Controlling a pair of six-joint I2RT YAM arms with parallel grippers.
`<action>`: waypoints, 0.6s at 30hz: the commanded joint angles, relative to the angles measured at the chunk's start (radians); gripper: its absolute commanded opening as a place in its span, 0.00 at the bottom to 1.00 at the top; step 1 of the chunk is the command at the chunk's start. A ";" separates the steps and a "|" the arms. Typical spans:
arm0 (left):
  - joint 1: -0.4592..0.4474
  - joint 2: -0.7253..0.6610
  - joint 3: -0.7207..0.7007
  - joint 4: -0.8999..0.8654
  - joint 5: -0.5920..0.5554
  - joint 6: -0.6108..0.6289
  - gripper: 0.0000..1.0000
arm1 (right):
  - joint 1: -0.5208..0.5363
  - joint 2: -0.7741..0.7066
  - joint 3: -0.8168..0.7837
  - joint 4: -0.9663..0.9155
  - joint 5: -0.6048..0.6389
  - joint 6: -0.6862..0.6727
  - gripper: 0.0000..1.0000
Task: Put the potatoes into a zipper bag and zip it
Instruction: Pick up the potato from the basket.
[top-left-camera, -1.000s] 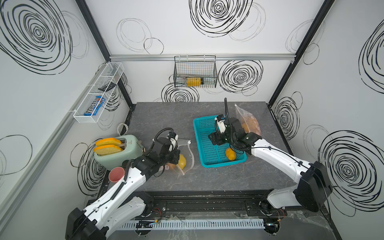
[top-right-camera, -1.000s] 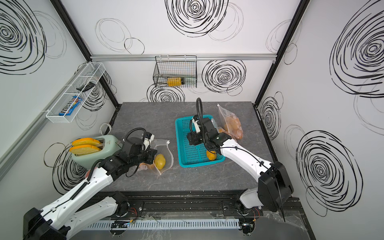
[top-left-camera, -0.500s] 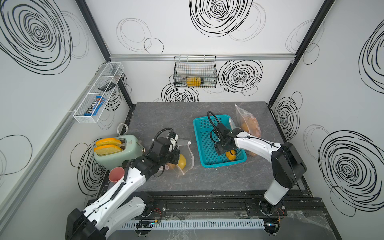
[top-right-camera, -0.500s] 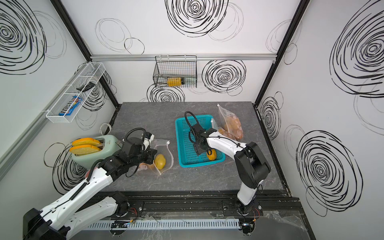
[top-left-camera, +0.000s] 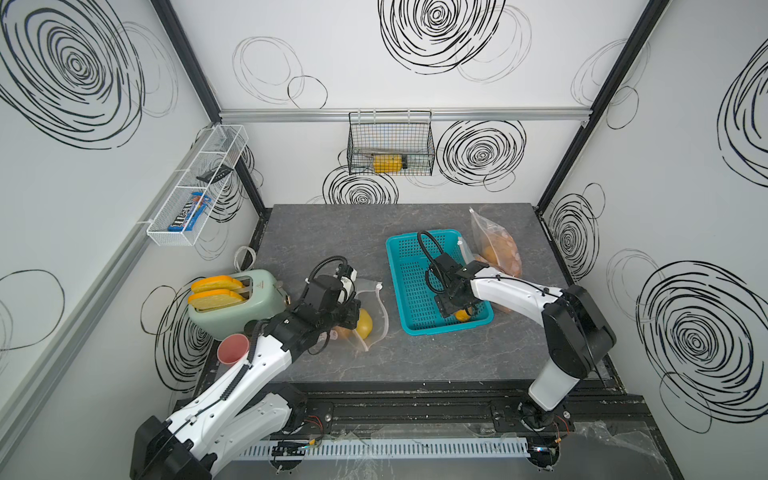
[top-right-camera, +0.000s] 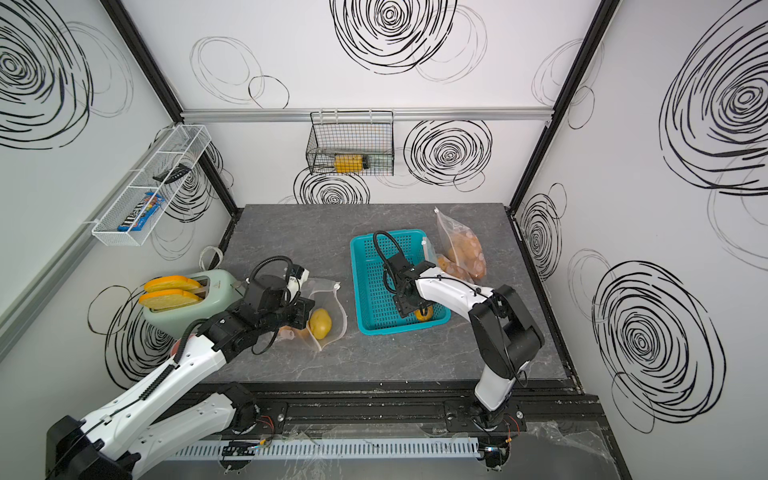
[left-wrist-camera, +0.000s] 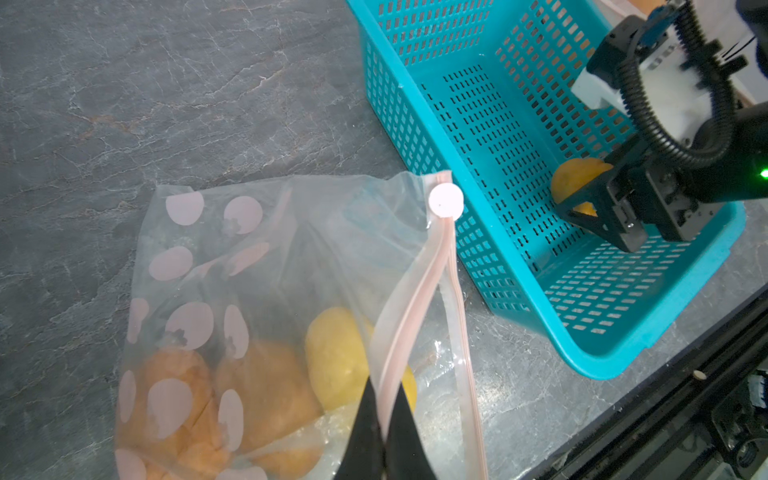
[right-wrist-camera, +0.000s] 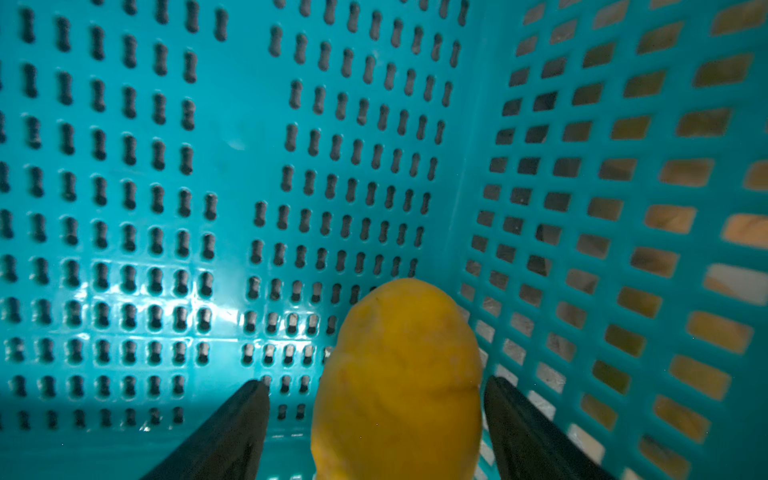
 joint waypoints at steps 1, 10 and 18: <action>-0.007 0.005 -0.006 0.038 0.004 -0.008 0.00 | -0.009 0.009 -0.013 -0.016 -0.030 0.002 0.85; -0.014 0.012 -0.006 0.036 -0.004 -0.009 0.00 | -0.007 0.029 -0.018 0.065 -0.181 -0.004 0.78; -0.017 0.011 -0.006 0.035 -0.009 -0.010 0.00 | -0.004 0.067 -0.032 0.109 -0.205 -0.001 0.76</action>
